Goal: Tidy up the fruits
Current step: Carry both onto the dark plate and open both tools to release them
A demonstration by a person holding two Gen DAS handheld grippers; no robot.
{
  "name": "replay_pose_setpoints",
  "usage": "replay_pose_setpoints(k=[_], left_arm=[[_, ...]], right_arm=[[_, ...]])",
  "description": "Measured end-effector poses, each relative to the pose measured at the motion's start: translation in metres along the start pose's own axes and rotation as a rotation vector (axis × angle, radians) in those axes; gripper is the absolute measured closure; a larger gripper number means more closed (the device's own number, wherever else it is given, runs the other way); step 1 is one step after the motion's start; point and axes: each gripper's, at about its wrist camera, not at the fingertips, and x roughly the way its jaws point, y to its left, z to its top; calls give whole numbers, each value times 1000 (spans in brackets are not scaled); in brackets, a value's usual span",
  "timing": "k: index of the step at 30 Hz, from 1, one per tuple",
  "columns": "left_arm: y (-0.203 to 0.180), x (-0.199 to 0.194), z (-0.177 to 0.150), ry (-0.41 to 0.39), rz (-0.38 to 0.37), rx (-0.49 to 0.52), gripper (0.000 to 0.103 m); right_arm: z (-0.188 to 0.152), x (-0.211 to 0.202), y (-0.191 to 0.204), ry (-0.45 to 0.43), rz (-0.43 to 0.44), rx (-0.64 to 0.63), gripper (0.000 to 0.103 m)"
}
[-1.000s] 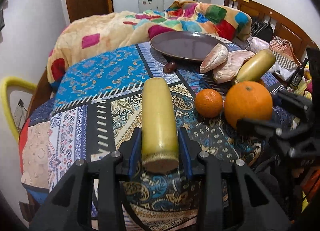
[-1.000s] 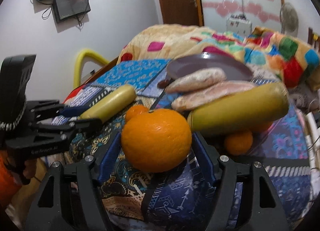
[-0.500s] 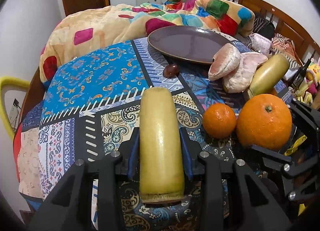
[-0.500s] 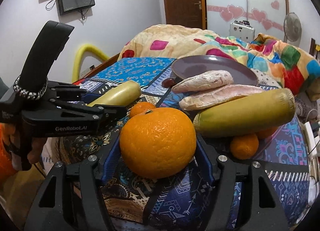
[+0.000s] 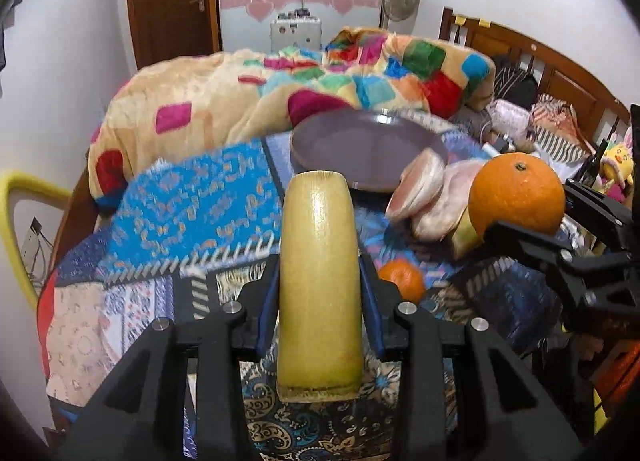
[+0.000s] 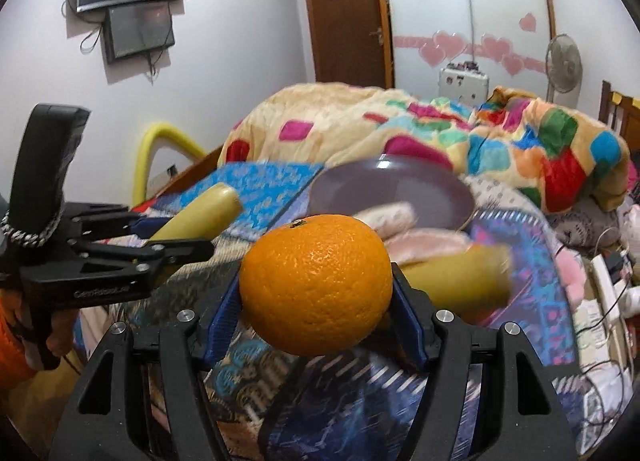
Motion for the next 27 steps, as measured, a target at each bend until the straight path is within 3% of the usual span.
replay_pose_setpoints(k=[10, 17, 27], left_arm=[[-5, -10, 43, -111, 11, -5, 66], [-10, 7, 67, -135, 38, 13, 66], [-13, 45, 100, -124, 53, -15, 66]], right_arm=[[37, -13, -30, -94, -75, 20, 39], [67, -14, -50, -139, -122, -3, 39], [90, 15, -78, -96, -140, -3, 39]])
